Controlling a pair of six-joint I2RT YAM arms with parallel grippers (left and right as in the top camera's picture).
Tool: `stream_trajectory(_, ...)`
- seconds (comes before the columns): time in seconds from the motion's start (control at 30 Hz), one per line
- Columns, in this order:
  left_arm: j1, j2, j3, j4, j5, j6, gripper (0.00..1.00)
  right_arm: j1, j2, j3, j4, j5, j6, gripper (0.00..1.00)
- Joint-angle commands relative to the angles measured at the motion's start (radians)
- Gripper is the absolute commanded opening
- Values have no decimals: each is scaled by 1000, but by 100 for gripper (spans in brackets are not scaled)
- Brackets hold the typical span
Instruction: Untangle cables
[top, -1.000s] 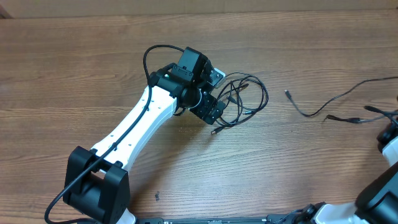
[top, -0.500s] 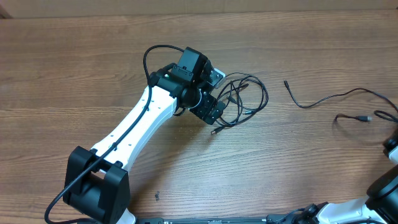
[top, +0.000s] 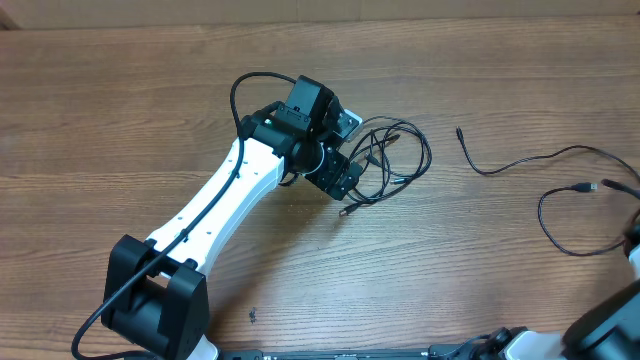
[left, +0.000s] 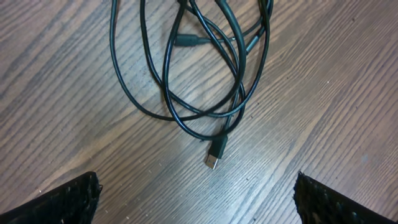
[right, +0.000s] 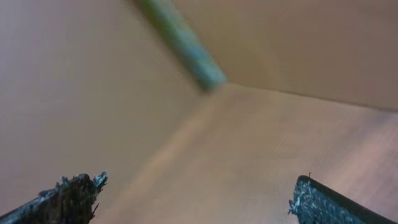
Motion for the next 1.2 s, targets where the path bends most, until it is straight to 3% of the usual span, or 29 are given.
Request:
stream_trajectory(0.0, -1, 0, -4, 6, 13, -23, 100, 39, -116, 11, -39, -296, 18, 100)
stream_trajectory(0.13, -1, 0, -4, 4, 12, -23, 99, 145, -223, 11, -167, -411, 51, 100)
stream_trajectory(0.2, -1, 0, -5, -8, 11, -22, 100, 246, -280, 11, -314, -416, 44, 100)
stream_trajectory(0.5, 0, 0, -5, -115, -26, -22, 99, 532, -299, 11, -700, -258, -179, 100)
stream_trajectory(0.8, 0, 0, -5, -128, -52, -33, 100, 675, -179, 11, -692, -44, -208, 100)
stream_trajectory(1.17, 0, 0, -5, -126, -51, -33, 100, 680, 50, 11, -582, -27, -158, 100)
